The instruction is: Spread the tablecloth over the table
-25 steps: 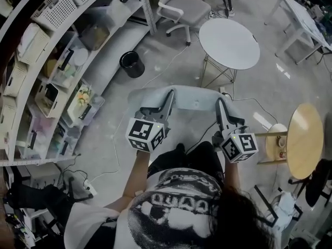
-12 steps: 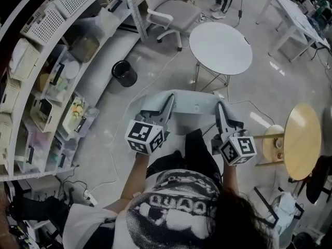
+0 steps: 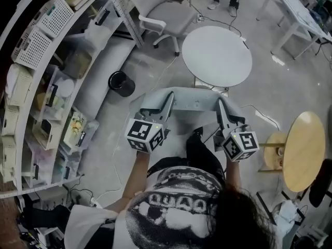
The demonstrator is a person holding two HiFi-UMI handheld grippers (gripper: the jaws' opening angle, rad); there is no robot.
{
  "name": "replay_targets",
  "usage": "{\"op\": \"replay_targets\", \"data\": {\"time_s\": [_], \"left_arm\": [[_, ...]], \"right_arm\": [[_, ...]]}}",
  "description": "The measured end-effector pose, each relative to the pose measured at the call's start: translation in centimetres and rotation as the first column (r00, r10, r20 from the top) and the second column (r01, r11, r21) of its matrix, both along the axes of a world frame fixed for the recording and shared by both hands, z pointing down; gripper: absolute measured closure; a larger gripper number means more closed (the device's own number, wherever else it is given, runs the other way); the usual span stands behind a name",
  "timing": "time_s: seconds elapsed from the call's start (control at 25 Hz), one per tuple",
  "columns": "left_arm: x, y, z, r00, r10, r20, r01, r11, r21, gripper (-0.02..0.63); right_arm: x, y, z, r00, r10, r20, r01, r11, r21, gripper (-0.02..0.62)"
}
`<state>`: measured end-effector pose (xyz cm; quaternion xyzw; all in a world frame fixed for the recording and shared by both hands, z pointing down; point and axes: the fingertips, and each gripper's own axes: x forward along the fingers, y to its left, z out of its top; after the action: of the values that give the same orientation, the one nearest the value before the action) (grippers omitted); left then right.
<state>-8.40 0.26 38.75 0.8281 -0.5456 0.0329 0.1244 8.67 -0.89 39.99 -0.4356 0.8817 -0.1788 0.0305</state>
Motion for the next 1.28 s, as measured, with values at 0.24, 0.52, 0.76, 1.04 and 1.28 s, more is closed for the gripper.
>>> {"op": "replay_targets", "data": {"time_s": [0.24,0.52,0.76,1.04,1.28], "left_arm": [[2.6,-7.1,-0.8,1.0,0.029,0.005,-0.029,1.0,0.007,0.538],[6.3,-13.8,-1.1,0.995,0.096,0.02,-0.096,0.995,0.015,0.538],[9.0,-18.8,-2.5,0.985,0.173,0.015,-0.173,0.984,0.048,0.538],[11.2,-23.2,-4.4,0.961,0.273,-0.036,-0.269,0.96,0.082,0.538],[12.2,-27.8,-5.8,0.938,0.346,-0.011,-0.343,0.933,0.105,0.537]], "right_arm": [[2.7,-6.5,-0.8,1.0,0.019,0.023,-0.019,1.0,0.018,0.554],[6.4,-12.0,-1.0,0.997,0.068,0.039,-0.069,0.997,0.027,0.552],[9.0,-15.8,-2.1,0.994,0.101,0.04,-0.104,0.993,0.065,0.548],[11.1,-18.9,-4.0,0.99,0.136,0.035,-0.139,0.984,0.108,0.545],[11.6,-22.2,-5.7,0.985,0.174,0.007,-0.173,0.973,0.152,0.54]]}}
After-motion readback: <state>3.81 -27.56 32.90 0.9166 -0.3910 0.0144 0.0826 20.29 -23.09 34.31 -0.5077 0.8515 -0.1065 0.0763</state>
